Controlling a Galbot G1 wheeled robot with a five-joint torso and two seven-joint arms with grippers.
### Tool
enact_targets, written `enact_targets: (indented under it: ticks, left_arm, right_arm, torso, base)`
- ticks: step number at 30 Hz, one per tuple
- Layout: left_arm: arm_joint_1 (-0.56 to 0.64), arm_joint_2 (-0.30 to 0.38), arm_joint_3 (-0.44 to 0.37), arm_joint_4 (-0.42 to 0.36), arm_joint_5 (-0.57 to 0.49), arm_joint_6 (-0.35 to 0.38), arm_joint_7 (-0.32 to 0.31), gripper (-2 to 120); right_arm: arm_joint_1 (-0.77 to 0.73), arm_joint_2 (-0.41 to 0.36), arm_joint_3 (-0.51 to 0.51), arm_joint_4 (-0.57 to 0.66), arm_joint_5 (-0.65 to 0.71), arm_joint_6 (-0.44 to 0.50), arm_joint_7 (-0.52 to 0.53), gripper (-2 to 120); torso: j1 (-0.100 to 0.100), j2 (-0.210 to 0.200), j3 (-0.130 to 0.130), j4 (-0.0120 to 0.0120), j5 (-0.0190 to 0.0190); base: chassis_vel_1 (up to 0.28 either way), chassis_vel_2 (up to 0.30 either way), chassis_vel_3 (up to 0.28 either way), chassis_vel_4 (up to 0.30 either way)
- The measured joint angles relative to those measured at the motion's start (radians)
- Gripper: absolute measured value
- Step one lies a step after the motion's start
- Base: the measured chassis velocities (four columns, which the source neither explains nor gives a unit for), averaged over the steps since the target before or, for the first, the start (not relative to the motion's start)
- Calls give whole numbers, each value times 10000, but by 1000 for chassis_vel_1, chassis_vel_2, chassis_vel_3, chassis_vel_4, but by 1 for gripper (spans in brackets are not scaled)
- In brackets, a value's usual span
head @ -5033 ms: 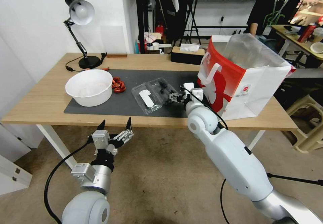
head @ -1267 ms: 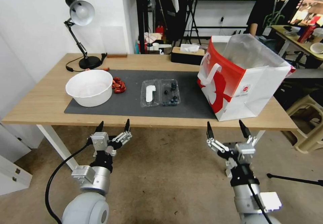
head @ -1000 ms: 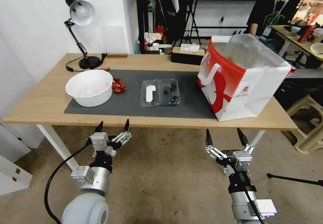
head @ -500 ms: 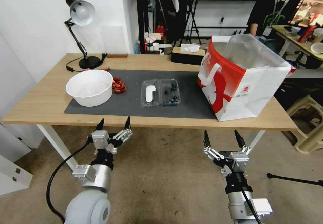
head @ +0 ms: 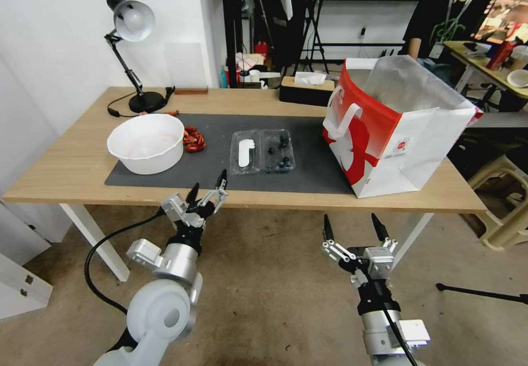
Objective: Close the takeout container lid, then place the container into the takeout bag.
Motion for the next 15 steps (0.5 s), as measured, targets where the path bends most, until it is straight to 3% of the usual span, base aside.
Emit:
enact_targets:
  ticks: [3, 4, 7, 15]
  left_arm:
    - [-817, -118, 282, 76, -2225, 322, -1056, 100]
    - [-817, -118, 282, 76, -2225, 322, -1056, 100]
    - [-1732, -348, 495, 301, -3941, 522, -2034, 100]
    - [-3209, -844, 965, 1382, -4939, 334, -2880, 100]
  right_arm:
    - [-77, 59, -4, -23, -19, 0, -2, 100]
    - [-77, 59, -4, -23, -19, 0, -2, 100]
    - [-140, 104, 13, -29, -70, 4, -2, 100]
    - [-318, 150, 105, -27, -161, 41, 2, 100]
  torso:
    - [-1, 0, 0, -1, -2]
    - [-1, 0, 0, -1, -2]
    - [-1, 0, 0, -2, 0]
    - [0, 0, 0, -2, 0]
  base:
    - [0, 0, 0, 0]
    - [0, 0, 0, 0]
    - [0, 0, 0, 0]
    - [0, 0, 0, 0]
